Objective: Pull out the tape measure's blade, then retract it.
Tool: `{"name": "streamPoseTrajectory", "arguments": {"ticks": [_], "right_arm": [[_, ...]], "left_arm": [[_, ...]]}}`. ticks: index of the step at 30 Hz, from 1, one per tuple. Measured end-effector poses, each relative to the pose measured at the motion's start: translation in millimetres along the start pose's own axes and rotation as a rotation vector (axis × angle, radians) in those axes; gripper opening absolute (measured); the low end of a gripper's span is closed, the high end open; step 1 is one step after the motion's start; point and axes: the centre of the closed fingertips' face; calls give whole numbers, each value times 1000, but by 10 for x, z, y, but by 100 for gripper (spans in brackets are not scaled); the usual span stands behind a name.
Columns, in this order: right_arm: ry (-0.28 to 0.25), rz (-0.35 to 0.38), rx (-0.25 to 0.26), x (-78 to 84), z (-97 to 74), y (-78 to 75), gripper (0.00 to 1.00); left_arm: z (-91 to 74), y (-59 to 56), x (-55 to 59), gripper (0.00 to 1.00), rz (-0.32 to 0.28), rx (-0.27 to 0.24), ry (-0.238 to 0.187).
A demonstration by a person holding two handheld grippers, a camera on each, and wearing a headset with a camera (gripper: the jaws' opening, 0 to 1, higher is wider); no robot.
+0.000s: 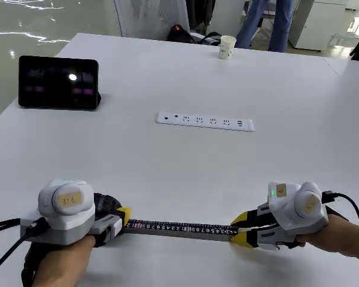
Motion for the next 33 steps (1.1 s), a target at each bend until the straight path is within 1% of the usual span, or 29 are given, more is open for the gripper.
{"name": "streamPoseTrajectory", "arguments": {"ticks": [5, 15, 20, 22, 26, 29, 33], "right_arm": [[8, 13, 4, 30, -24, -8, 13], [7, 1, 8, 33, -36, -13, 12], [2, -17, 8, 36, -39, -11, 10], [3, -21, 8, 28, -44, 1, 10], [4, -30, 6, -4, -36, 15, 9], [5, -27, 5, 22, -38, 0, 9], [6, -24, 4, 17, -37, 2, 9]], "left_arm": [[5, 5, 2, 61, 3, -2, 2], [14, -1, 5, 61, 11, -2, 14], [15, -1, 13, 60, 21, -6, 26], [17, 5, 20, 60, 23, -13, 41], [20, 6, 22, 59, 31, -16, 41], [21, 10, 30, 58, 38, -21, 51], [28, 17, 26, 56, 45, -19, 54]]}}
Point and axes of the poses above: the centre of the closed fingertips' face, and the gripper's own axes: z roughly forward along the fingers, y roughly to its left, x roughly out of its underside, and after that the axes turned 13 degrees about x, right-handed
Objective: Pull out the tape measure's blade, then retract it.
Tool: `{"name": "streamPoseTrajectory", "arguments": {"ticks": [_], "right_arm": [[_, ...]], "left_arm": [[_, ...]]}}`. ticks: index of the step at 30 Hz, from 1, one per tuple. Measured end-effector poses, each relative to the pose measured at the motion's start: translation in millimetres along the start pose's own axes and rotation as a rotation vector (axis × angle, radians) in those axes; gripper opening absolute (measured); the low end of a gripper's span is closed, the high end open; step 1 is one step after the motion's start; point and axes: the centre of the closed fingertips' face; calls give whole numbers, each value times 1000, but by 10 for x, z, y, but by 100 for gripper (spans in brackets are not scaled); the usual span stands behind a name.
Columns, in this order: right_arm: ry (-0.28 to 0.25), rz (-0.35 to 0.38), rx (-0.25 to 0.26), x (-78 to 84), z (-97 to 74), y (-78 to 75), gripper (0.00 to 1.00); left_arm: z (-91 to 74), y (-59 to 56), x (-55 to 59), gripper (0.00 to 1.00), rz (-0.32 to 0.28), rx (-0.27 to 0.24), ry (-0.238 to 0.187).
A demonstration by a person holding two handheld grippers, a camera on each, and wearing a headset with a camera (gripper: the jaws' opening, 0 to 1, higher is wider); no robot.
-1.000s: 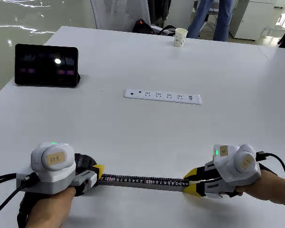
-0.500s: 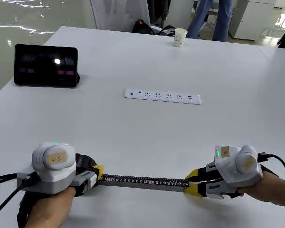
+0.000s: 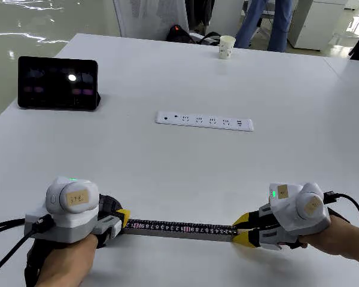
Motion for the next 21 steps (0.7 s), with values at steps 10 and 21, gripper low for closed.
{"name": "streamPoseTrajectory", "arguments": {"ticks": [10, 21], "right_arm": [[5, -1, 3, -18, -10, 20, 9], [17, -4, 7, -10, 2, 8, 9]], "left_arm": [[-7, 0, 3, 55, 2, 11, -2], [-23, -4, 4, 55, -3, 21, 3]]}}
Point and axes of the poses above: the centre of the closed fingertips' face, and the gripper's own axes: z roughly forward along the fingers, y roughly to its left, x roughly out of its underside, and after that the axes turned 13 degrees about x, right-handed
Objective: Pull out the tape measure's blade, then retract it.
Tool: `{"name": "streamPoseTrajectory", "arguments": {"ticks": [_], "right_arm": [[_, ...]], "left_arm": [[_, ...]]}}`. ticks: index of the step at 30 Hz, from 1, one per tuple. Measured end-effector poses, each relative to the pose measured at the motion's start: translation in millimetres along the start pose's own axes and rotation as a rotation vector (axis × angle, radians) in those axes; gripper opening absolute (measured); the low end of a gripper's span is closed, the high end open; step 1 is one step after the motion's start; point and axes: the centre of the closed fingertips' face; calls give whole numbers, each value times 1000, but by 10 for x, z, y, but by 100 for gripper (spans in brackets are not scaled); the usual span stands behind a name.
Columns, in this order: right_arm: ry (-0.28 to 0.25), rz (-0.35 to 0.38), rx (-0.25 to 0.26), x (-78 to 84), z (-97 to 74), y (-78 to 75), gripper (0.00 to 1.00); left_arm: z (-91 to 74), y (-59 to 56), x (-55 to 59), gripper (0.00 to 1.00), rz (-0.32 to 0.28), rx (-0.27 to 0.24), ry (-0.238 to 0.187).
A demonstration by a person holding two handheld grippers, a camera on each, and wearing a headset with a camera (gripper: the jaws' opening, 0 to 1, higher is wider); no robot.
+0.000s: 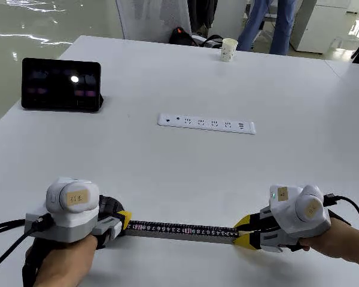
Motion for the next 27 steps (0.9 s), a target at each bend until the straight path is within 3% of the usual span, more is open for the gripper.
{"name": "streamPoseTrajectory", "arguments": {"ticks": [27], "right_arm": [[1, -4, -2, -47, 48, -37, 9]], "left_arm": [[-8, 5, 8, 55, -12, 18, 10]]}}
Point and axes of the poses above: the centre of the closed fingertips' face, and the gripper's own axes: z roughly forward along the fingers, y roughly to its left, x roughly out of its underside, and after that the axes turned 13 degrees about x, right-handed
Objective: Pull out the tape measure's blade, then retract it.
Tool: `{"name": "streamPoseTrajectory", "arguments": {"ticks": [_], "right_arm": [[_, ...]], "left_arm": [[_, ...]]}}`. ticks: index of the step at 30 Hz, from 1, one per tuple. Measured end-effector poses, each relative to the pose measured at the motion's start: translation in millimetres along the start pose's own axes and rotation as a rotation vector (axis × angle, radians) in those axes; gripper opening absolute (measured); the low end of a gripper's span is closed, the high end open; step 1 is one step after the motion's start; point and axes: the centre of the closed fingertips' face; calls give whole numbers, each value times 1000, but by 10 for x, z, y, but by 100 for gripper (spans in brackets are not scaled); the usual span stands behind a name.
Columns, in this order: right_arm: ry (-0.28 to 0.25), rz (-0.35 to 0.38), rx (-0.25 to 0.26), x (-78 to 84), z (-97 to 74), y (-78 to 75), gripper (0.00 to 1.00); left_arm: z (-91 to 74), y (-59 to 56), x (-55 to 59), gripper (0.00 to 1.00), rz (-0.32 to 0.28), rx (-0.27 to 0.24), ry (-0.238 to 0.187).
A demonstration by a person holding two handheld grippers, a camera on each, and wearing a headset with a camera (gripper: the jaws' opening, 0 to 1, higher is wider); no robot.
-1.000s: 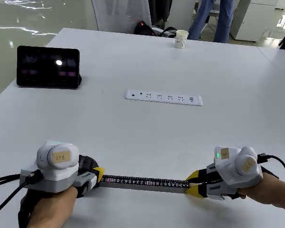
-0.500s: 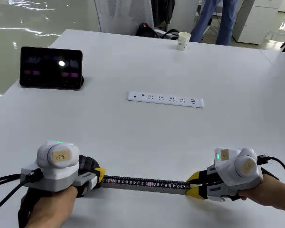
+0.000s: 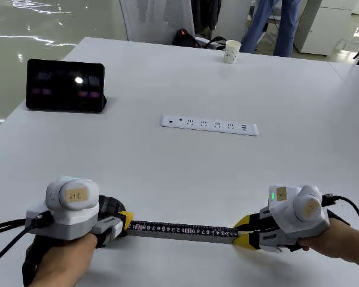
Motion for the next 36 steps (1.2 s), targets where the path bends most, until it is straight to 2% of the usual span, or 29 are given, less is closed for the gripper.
{"name": "streamPoseTrajectory", "arguments": {"ticks": [36], "right_arm": [[-39, -1, -29, -413, 261, 144, 10]], "left_arm": [[7, 15, 3, 56, -18, 21, 2]]}}
Point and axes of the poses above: the centre of the closed fingertips' face, and the gripper's own axes: z roughly forward along the fingers, y roughly to its left, x roughly out of its underside, and after that the axes turned 13 degrees about x, right-handed
